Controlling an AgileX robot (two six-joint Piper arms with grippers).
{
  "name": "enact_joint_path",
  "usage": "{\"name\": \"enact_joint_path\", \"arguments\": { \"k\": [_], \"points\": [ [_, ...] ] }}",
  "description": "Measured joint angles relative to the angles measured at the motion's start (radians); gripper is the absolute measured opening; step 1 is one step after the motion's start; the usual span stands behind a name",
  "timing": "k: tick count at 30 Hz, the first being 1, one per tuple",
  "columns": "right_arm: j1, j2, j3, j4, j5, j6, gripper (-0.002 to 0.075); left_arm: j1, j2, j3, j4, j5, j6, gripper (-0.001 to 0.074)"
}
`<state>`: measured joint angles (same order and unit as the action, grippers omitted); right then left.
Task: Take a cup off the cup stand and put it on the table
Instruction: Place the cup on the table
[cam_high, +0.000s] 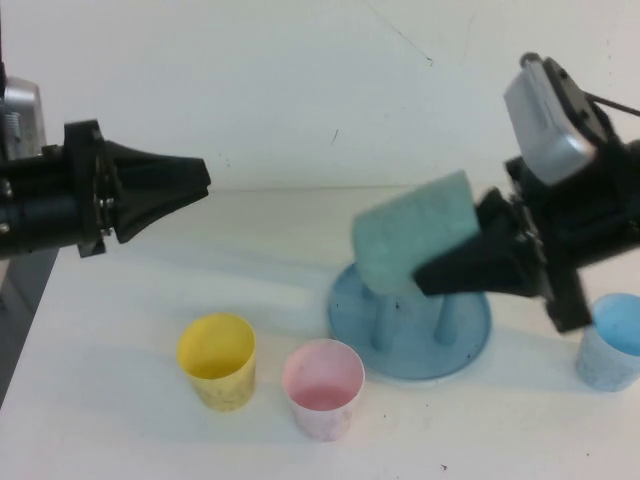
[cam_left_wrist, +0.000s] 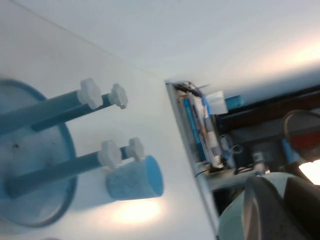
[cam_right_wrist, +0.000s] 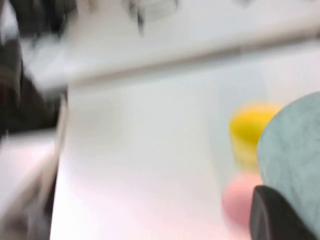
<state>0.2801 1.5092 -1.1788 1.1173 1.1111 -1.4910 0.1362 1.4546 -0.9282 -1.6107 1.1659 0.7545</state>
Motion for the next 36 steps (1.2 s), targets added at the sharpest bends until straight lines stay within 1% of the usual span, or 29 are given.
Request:
{"name": "enact_joint_path", "arguments": {
  "k": [3,5,9,12,17,19,23,29,33,36],
  "points": [
    [0.000,-0.085,-0.004,-0.240,0.024,0.153,0.0031,0.008,-0.042,0.000,0.076,0.000,0.115,0.0029],
    [0.000,-0.130,-0.015,-0.399,0.059,0.263,0.0031,0.008,-0.092,0.000,0.158,-0.027,0.168,0.0013],
    [0.002,-0.158,-0.036,-0.612,0.111,0.405,0.0031,0.000,-0.214,0.000,0.367,-0.188,0.202,0.0004],
    [0.047,-0.154,-0.038,-0.755,0.112,0.491,0.0030,-0.014,-0.320,0.000,0.534,-0.310,0.156,0.0001],
    [0.184,-0.101,-0.038,-0.977,0.120,0.626,0.0030,-0.015,-0.465,0.000,0.746,-0.407,0.019,0.0000],
    [0.218,-0.060,-0.038,-1.056,0.120,0.679,0.0030,-0.015,-0.522,0.012,0.807,-0.439,-0.037,0.0000],
    [0.228,0.040,-0.038,-1.130,0.116,0.707,0.0030,-0.015,-0.642,0.097,0.891,-0.511,-0.128,-0.0001],
    [0.228,0.192,-0.040,-1.139,0.103,0.761,0.0030,-0.015,-0.828,0.295,0.909,-0.617,-0.171,-0.0001],
    [0.228,0.262,-0.040,-1.150,0.055,0.840,0.0030,-0.015,-0.918,0.387,0.913,-0.637,-0.181,-0.0001],
    [0.228,0.296,-0.040,-1.162,0.021,0.873,0.0030,-0.015,-0.954,0.421,0.913,-0.639,-0.183,-0.0001]
  ]
}}
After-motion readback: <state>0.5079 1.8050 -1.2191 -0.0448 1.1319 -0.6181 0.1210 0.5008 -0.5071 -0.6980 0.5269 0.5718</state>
